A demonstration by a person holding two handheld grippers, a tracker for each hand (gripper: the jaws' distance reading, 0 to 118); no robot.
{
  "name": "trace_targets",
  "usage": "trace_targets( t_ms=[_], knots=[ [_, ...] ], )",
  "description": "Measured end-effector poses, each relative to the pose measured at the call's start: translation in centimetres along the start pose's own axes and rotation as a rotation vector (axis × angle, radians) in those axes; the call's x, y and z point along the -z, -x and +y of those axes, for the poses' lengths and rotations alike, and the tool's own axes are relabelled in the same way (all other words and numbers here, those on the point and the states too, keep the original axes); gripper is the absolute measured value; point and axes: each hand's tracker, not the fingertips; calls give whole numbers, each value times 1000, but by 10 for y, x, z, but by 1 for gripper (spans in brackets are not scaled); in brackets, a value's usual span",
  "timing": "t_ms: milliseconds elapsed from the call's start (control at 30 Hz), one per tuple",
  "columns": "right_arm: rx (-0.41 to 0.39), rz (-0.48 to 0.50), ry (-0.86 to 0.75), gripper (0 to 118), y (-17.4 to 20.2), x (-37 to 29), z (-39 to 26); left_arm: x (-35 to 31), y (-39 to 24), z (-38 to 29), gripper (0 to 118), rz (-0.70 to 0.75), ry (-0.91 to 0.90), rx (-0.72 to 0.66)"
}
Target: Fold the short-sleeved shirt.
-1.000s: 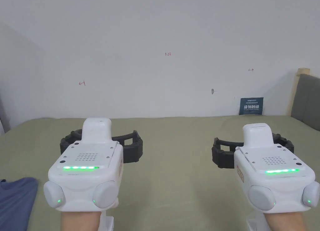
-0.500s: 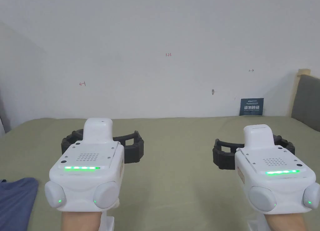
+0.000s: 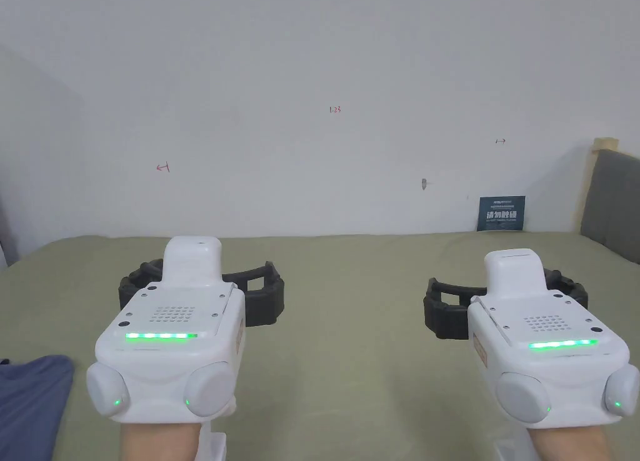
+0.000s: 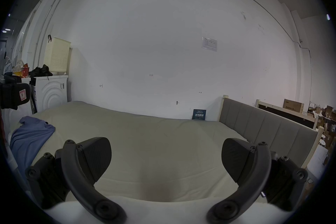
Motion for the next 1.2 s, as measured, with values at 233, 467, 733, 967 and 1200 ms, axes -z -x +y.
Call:
trace_targets(
  t_ms=[233, 467, 733, 967, 1200],
  knots=[
    [-1, 2, 0, 118, 0, 0, 0, 1, 1, -2, 118, 5, 1, -5],
    [1, 5, -7, 118, 0, -1, 2, 1, 3, 0, 118, 8, -3, -8],
    [1, 5, -6, 118, 0, -1, 1, -1, 4, 0, 118, 7, 0, -7],
    [-2, 9, -6, 118, 0, 0, 2, 1, 4, -1, 118, 5, 2, -1],
    [4, 9, -1, 118, -1, 0, 1, 3, 5, -1, 118, 1, 2, -7]
  ],
)
